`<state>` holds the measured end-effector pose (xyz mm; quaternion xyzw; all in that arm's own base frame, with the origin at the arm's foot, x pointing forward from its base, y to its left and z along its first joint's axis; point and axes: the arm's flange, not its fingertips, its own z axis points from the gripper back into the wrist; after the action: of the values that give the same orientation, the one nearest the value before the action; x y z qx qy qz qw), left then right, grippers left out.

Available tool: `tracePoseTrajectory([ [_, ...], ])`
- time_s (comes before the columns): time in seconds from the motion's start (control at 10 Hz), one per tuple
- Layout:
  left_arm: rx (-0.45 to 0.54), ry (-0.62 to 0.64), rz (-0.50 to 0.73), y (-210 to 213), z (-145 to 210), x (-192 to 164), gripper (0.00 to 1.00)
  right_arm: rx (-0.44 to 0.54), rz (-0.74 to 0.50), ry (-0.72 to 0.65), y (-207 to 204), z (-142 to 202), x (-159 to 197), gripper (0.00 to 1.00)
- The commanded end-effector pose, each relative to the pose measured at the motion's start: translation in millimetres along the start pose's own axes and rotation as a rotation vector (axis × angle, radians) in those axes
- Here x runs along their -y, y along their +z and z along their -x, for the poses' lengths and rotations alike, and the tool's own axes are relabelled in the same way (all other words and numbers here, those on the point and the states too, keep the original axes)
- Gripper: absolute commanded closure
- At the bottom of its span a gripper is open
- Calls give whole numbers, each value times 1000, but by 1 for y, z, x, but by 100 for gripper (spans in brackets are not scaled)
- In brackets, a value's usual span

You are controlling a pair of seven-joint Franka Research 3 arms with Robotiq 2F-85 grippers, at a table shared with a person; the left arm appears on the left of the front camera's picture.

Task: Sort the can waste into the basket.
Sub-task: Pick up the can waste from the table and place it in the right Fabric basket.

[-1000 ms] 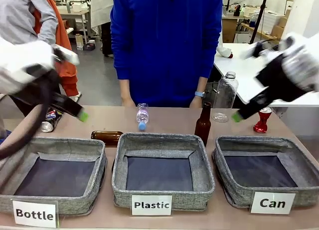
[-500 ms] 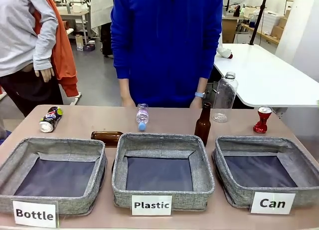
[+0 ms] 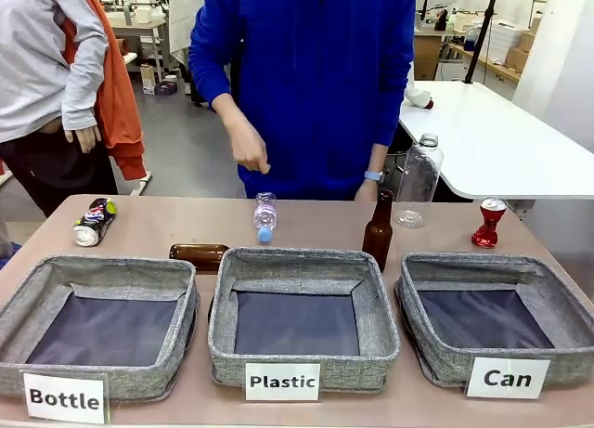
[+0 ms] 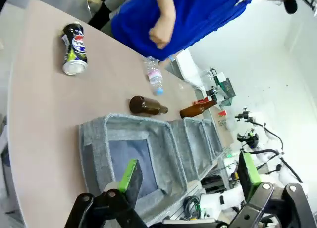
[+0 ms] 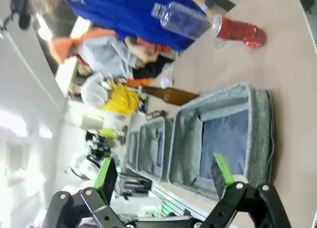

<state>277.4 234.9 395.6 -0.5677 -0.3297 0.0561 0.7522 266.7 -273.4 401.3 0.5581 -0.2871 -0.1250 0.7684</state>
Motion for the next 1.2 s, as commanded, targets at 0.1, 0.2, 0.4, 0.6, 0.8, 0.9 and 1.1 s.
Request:
tracePoseTrajectory([
  [0.1,-29,19,4,-29,-20,-4,0,68,-50,-15,-9,-16,13,0],
  [0.2,-13,21,-30,-34,-18,0,0,100,69,-19,-11,-10,8,0],
  [0.4,-17,32,23,-30,-12,-5,0,60,-42,-49,-6,-11,11,0],
  [0.6,-17,32,23,-30,-12,-5,0,60,-42,-49,-6,-11,11,0],
  [0.8,-17,32,23,-30,-12,-5,0,46,-36,-86,-10,-6,15,0],
  [0.9,-17,32,23,-30,-12,-5,0,-91,21,44,-33,-16,6,0],
  [1.1,-17,32,23,-30,-12,-5,0,-202,208,439,-85,-32,-8,0],
])
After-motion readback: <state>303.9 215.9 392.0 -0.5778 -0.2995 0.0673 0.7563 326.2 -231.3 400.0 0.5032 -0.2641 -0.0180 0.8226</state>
